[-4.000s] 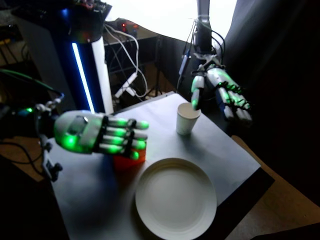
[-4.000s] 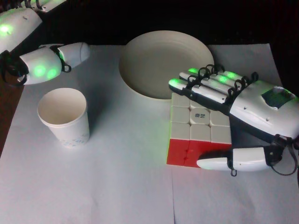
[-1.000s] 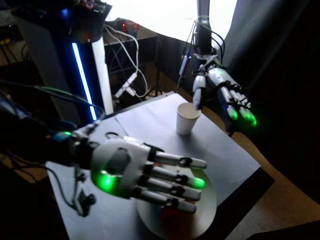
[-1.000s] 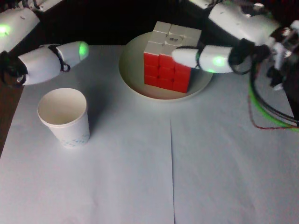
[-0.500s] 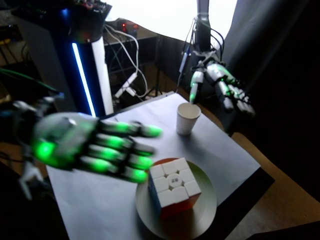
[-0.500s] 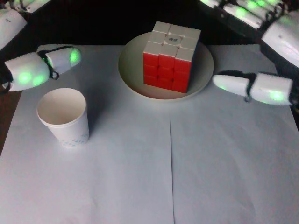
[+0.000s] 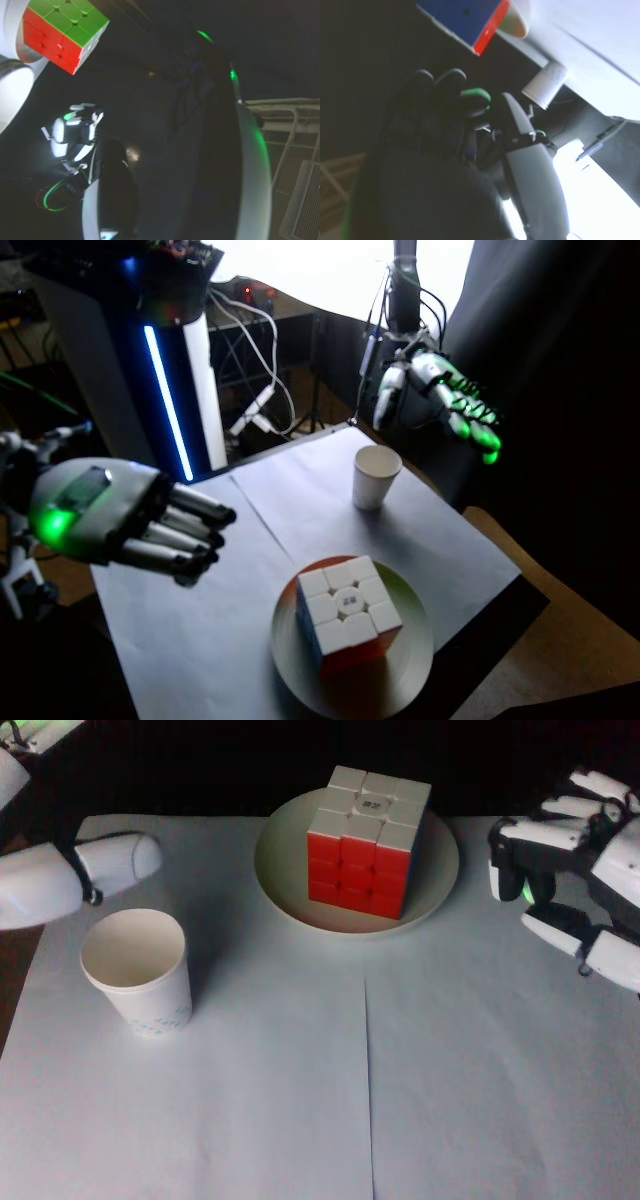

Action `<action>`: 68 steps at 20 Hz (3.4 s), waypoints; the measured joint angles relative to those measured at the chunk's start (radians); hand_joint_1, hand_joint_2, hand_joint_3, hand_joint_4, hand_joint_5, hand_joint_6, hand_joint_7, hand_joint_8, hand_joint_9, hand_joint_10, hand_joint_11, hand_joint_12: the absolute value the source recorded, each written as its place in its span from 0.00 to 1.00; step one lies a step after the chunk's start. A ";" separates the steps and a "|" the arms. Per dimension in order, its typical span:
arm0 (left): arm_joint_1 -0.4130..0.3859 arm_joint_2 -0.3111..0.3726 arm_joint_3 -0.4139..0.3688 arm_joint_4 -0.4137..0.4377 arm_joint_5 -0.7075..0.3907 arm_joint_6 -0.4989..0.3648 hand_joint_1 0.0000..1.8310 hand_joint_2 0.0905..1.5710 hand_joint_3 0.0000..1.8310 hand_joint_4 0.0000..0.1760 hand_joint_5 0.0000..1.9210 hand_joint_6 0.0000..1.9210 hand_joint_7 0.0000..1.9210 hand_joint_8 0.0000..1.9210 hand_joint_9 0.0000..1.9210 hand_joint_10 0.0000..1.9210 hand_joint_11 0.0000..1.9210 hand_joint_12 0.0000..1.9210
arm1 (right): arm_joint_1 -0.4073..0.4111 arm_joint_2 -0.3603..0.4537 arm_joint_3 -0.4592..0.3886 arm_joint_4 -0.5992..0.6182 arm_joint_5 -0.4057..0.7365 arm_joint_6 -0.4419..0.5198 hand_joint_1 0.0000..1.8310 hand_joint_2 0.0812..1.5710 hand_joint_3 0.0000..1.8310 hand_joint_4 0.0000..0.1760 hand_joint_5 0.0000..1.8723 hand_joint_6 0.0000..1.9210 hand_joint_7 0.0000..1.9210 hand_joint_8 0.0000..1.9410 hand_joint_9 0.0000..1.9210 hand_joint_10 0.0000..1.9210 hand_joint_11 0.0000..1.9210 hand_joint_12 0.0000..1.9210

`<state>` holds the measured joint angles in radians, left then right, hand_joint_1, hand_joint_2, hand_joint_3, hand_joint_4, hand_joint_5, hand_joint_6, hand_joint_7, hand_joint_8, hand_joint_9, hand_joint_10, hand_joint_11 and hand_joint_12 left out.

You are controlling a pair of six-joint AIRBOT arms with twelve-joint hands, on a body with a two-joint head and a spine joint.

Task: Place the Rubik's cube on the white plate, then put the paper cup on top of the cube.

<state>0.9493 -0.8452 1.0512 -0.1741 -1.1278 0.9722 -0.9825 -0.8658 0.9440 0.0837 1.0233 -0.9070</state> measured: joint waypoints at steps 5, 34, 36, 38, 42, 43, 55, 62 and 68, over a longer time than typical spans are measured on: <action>0.120 0.027 -0.068 0.013 -0.045 -0.003 0.24 0.60 0.00 0.80 0.00 0.00 0.00 0.00 0.00 0.00 0.00 0.00 | -0.026 0.005 -0.006 0.047 -0.011 -0.012 0.29 0.76 0.00 0.17 0.03 0.05 0.07 0.00 0.06 0.17 0.00 0.55; 0.155 -0.137 0.037 -0.081 0.084 -0.060 0.54 0.71 0.00 0.73 0.11 0.85 0.08 0.99 0.15 1.00 0.21 1.00 | -0.026 0.024 -0.022 0.078 0.027 -0.056 0.20 0.80 0.00 0.33 0.00 0.00 0.00 0.00 0.00 0.00 0.00 0.00; 0.155 -0.137 0.036 -0.067 0.096 -0.067 0.54 0.71 0.00 0.74 0.10 0.99 0.15 1.00 0.23 1.00 0.31 1.00 | -0.026 0.024 -0.022 0.078 0.027 -0.056 0.21 0.80 0.00 0.42 0.00 0.00 0.00 0.00 0.00 0.00 0.00 0.00; 0.155 -0.137 0.030 -0.065 0.098 -0.067 0.61 0.71 0.00 0.86 0.26 1.00 0.31 1.00 0.40 1.00 0.46 1.00 | -0.026 0.024 -0.022 0.077 0.027 -0.056 0.18 0.80 0.00 0.32 0.00 0.00 0.00 0.00 0.00 0.00 0.00 0.00; 0.150 -0.118 0.006 -0.035 0.087 -0.066 0.63 0.73 0.00 1.00 0.23 1.00 0.26 1.00 0.35 1.00 0.43 1.00 | -0.026 0.024 -0.022 0.080 0.027 -0.056 0.19 0.80 0.00 0.36 0.00 0.00 0.00 0.00 0.00 0.00 0.00 0.00; 0.150 -0.115 0.003 -0.029 0.080 -0.066 0.67 0.78 0.07 0.95 0.24 1.00 0.29 0.92 0.35 1.00 0.41 1.00 | -0.026 0.024 -0.022 0.079 0.027 -0.056 0.18 0.79 0.00 0.25 0.00 0.00 0.00 0.00 0.00 0.00 0.00 0.00; 0.071 -0.029 -0.031 0.081 0.010 -0.085 0.59 0.77 0.11 0.08 0.30 0.84 0.34 0.86 0.38 1.00 0.44 1.00 | -0.026 0.024 -0.022 0.080 0.027 -0.056 0.17 0.80 0.00 0.31 0.00 0.00 0.00 0.00 0.00 0.00 0.00 0.00; -0.225 -0.103 0.129 0.229 0.213 -0.153 0.66 0.67 0.02 1.00 0.24 1.00 0.30 1.00 0.34 1.00 0.41 1.00 | -0.026 0.024 -0.019 0.083 0.027 -0.056 0.19 0.80 0.00 0.33 0.00 0.00 0.00 0.00 0.00 0.00 0.00 0.00; -0.400 -0.250 0.260 0.332 0.401 -0.221 0.58 0.63 0.25 0.00 0.35 0.86 0.33 1.00 0.39 1.00 0.48 1.00 | -0.026 0.024 -0.017 0.083 0.027 -0.056 0.20 0.79 0.00 0.37 0.00 0.00 0.00 0.00 0.00 0.00 0.00 0.00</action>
<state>0.5495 -1.0950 1.3113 0.1581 -0.7265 0.7509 -1.0088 -0.8421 0.9272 0.1665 1.0504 -0.9630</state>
